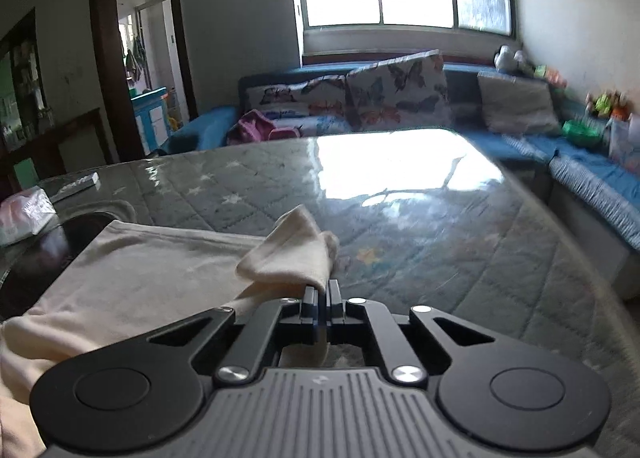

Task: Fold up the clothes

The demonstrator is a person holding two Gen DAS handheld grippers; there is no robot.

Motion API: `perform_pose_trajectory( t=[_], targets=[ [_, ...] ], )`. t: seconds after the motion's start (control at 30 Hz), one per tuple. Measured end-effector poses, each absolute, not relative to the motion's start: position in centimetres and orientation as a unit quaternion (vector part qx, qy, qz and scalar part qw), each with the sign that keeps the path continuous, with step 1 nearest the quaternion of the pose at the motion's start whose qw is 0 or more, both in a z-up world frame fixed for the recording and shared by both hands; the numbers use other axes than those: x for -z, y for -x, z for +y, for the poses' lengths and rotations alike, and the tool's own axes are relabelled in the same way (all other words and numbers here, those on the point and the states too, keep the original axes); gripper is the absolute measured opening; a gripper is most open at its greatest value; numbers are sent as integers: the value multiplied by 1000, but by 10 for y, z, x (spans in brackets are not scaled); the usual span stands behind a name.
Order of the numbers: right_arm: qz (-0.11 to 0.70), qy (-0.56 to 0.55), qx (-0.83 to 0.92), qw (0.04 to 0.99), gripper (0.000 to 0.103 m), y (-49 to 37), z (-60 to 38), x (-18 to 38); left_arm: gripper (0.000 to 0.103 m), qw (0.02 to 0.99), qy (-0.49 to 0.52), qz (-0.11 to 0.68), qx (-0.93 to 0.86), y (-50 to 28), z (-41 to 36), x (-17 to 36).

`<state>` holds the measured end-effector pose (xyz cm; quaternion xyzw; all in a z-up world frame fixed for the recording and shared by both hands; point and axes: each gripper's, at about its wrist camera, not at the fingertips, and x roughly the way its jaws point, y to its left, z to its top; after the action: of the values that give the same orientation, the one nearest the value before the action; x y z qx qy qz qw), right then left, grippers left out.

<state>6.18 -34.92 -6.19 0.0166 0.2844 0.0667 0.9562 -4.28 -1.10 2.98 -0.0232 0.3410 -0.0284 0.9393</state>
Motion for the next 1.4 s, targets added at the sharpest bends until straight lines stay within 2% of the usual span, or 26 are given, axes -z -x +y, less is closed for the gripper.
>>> perform_pose_trajectory(
  t=[0.57,0.83,0.97,1.0,1.1,1.2,1.3,1.4],
  targets=[
    [207,88,26,974,2,52,-371,4,43,935,-19,331,125,27,-67,-24],
    [255,72,96,959,3,96,-397,20,43,925,-35,347,148,36,-68,-11],
    [292,52,127,946,11,104,-414,35,43,921,-42,356,152,43,-60,-8],
    [296,52,132,945,17,105,-416,35,43,920,-45,357,152,45,-58,-8],
    [286,60,125,948,18,109,-414,29,43,920,-42,352,164,52,-56,-13],
    [273,66,91,955,23,108,-404,18,48,921,-42,340,186,58,-59,-21],
    [274,51,22,960,34,104,-387,10,56,916,-57,328,225,64,-72,-24],
    [292,38,-62,954,35,96,-363,12,57,908,-82,326,250,66,-88,-18]
  ],
)
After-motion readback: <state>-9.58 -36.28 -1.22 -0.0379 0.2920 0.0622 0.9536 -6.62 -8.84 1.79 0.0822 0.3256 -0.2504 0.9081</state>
